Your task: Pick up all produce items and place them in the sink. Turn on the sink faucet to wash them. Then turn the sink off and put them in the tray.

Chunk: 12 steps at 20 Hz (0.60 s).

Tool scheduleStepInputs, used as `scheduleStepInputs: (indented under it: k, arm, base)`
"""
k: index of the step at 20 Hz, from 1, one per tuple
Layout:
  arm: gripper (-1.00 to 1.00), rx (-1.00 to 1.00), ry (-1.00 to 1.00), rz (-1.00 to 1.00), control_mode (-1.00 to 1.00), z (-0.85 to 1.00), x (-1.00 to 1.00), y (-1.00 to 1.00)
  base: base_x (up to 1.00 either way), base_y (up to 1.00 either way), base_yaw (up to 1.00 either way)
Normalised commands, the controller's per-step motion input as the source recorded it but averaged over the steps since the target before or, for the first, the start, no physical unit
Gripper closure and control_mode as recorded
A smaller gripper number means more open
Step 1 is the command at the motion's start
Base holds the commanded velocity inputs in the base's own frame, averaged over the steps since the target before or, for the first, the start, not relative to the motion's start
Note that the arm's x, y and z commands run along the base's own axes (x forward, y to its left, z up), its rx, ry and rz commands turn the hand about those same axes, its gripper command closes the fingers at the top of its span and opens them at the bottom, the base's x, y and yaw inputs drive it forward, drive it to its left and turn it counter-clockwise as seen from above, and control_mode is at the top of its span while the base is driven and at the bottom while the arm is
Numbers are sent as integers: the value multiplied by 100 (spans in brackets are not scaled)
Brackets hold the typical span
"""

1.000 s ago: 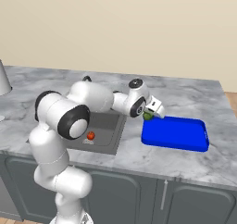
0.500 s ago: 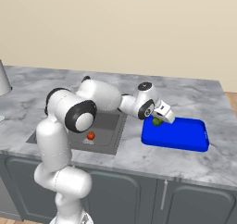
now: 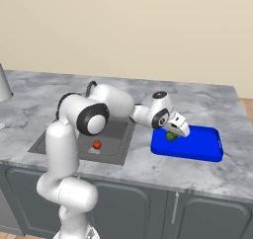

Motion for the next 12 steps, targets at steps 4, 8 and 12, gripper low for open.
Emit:
scheduleStepInputs:
  k: [4,8,12]
  arm:
    - [100,0,7,0,-100,-22,0,-3]
    - [100,0,5,0,-100,-19,1,-4]
    - [100,2,0,0,-100,-13,1,-1]
  base:
    - [0,0,0]
    - [0,0,0]
    - [0,0,0]
